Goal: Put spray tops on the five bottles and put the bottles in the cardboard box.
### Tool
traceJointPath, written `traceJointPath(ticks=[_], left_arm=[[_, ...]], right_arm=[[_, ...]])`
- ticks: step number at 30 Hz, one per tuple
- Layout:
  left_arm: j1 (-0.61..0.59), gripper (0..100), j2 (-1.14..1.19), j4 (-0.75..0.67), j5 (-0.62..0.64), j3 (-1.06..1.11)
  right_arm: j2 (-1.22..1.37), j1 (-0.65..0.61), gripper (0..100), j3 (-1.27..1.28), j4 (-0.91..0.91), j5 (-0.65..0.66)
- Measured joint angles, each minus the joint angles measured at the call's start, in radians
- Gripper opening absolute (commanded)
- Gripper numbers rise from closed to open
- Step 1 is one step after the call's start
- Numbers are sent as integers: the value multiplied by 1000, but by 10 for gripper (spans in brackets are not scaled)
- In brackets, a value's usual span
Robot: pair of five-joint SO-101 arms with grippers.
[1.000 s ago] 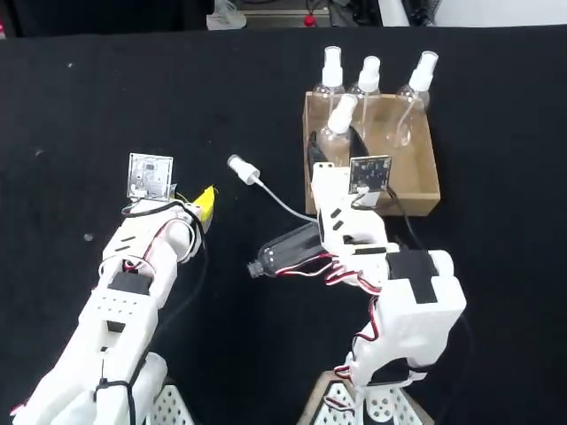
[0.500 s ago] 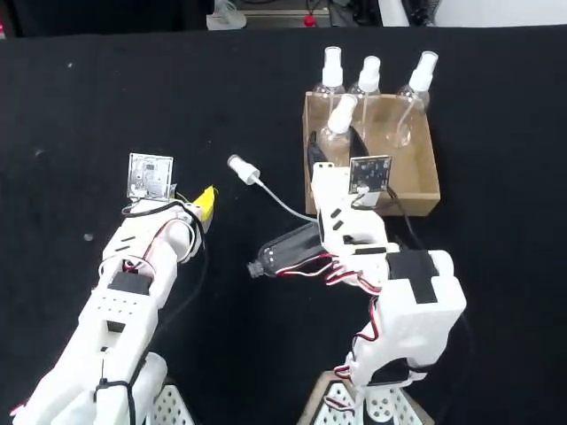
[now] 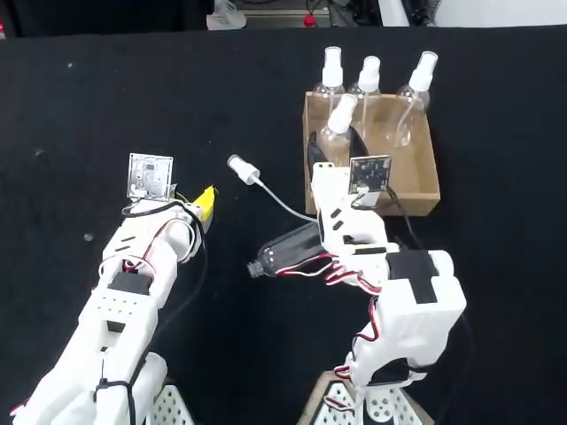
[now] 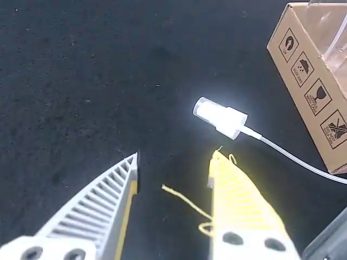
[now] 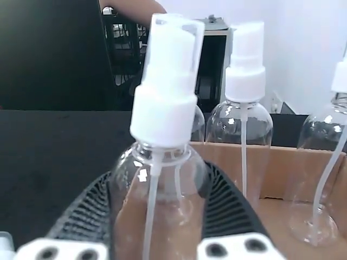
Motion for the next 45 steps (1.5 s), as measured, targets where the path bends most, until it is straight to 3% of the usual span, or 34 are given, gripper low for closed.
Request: traceJointPath(ticks=[3, 45], left_arm=[[0, 209, 0, 0, 0, 0], [0, 209, 0, 0, 0, 0]], right_arm=[[0, 0, 187, 3, 0, -2], [0, -68, 192, 68, -44, 81]])
